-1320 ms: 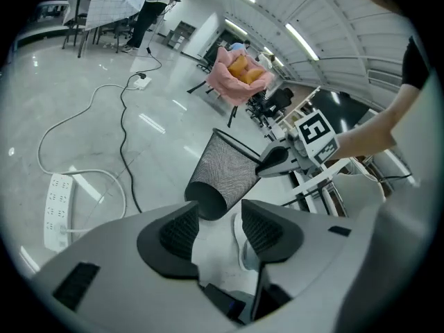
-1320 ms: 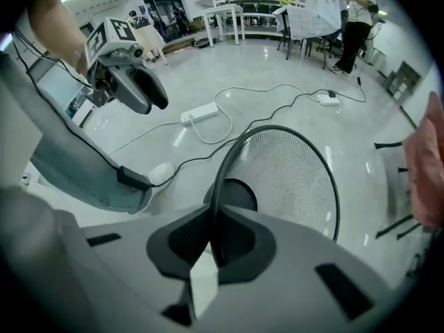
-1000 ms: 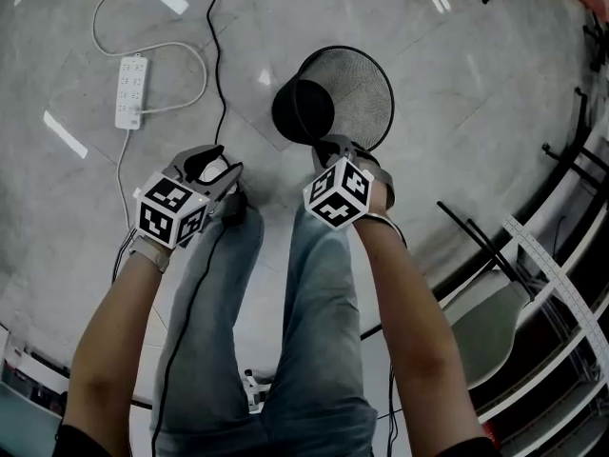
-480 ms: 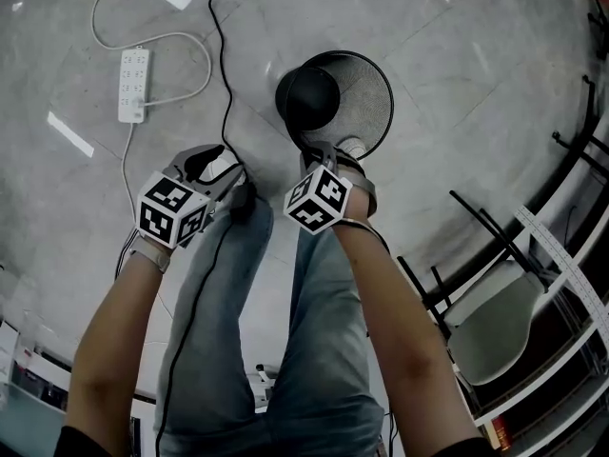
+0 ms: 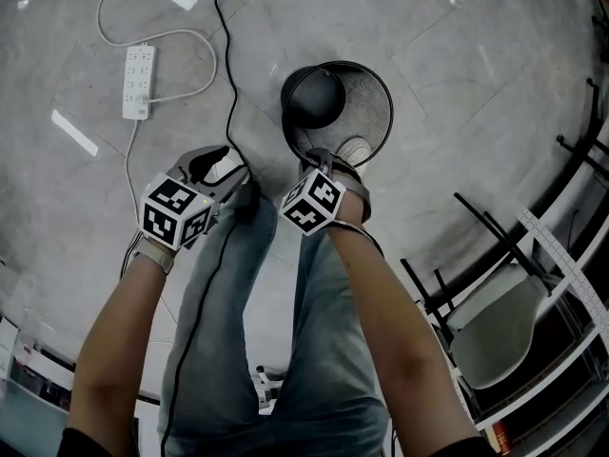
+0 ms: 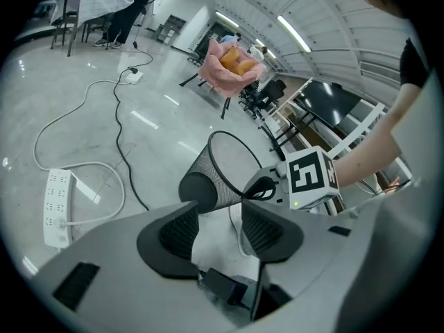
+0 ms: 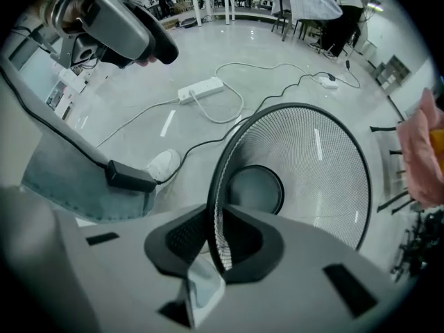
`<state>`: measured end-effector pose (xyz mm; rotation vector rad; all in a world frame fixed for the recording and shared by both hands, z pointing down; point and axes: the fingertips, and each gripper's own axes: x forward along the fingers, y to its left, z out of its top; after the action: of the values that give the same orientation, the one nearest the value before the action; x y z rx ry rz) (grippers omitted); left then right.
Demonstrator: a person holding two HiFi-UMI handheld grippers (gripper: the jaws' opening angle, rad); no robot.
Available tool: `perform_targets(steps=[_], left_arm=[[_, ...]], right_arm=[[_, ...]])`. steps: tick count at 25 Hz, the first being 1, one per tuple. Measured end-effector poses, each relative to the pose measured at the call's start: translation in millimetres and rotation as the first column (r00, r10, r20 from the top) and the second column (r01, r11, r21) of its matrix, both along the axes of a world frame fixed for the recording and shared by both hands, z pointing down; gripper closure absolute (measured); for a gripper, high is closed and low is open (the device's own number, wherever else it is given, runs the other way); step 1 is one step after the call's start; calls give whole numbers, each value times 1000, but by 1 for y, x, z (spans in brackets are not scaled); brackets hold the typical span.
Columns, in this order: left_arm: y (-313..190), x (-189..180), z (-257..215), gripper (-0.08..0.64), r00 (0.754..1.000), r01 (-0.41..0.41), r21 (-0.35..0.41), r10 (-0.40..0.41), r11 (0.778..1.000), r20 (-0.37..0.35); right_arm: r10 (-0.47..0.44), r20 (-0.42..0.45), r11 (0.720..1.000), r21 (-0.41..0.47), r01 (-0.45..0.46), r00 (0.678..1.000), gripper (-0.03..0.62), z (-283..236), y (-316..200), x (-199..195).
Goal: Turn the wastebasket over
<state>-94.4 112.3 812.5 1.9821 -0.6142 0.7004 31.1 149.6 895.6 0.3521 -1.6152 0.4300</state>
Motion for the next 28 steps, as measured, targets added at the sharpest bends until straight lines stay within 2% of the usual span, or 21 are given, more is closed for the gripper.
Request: perform_targets(steps=[8,13,16,17,18,20,22,24,26,28], left_arm=[[5,3,-6,364,1000,16,4,-16,1000,7],[5,9,-16,360,1000,20,1,-20,1000,22],[-1,20,-42,362,1000,17,19,-17,1000,6],[-4,25,-55,362,1000,18,27,-18,999,-1],[-8,31,-69,362,1000,22,34,-22,999,-12],[-21,45,-102,366,999,32,52,-30,998,-44],[-38,62,-138,391,995,45,78,-37,996,-90],[-58,79,-177,413,990,61,109,-46,992,-136],[-75,93,-221,457,983,81,144,-55,986,-176],[-84,103,-267,505,973,109,177,-69,978,-220]], right_arm=[[53,61,998,-19,-52,997,416,-6,-3,2],[67,147,997,-48,-60,987,400,-30,-16,9],[143,243,990,-50,-135,959,402,-70,-31,14],[187,287,982,-53,-180,939,410,-88,-38,17],[237,335,971,-55,-232,912,443,-108,-45,21],[334,432,937,-58,-343,838,500,-148,-64,31],[423,524,888,-75,-455,739,552,-191,-88,45],[494,602,829,-110,-548,627,578,-235,-112,60],[517,657,791,-122,-600,548,581,-279,-128,72],[507,699,773,-110,-625,504,581,-323,-132,80]])
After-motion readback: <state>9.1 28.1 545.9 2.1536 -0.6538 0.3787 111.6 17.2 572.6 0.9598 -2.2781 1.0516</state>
